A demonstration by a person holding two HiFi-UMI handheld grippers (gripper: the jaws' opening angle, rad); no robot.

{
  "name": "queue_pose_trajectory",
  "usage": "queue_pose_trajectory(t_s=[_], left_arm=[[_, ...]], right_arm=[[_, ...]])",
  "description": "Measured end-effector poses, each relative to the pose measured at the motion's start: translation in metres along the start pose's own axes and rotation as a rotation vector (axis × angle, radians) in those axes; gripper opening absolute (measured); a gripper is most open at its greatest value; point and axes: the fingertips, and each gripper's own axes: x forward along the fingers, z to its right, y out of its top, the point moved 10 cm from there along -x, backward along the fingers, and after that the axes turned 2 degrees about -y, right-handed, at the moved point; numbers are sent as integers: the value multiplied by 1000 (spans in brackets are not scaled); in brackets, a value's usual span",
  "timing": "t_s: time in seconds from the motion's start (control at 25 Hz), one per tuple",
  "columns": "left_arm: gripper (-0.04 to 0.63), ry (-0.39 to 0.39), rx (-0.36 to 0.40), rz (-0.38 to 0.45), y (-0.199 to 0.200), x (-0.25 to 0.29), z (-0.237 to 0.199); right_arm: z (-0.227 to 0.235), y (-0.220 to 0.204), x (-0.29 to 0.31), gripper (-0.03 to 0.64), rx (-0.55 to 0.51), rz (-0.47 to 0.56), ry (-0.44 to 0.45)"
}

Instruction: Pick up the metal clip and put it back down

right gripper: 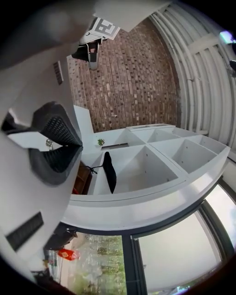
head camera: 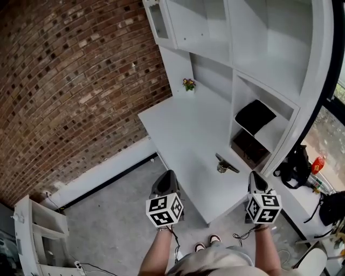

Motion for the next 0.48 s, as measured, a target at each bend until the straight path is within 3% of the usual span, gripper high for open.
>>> queue_pose_trajectory(t_s=[0.48], left_arm=[[11,-33,-17,-21,-6,5,7]], right_arm=[[3,8,-6,2,-56,-23,-32]])
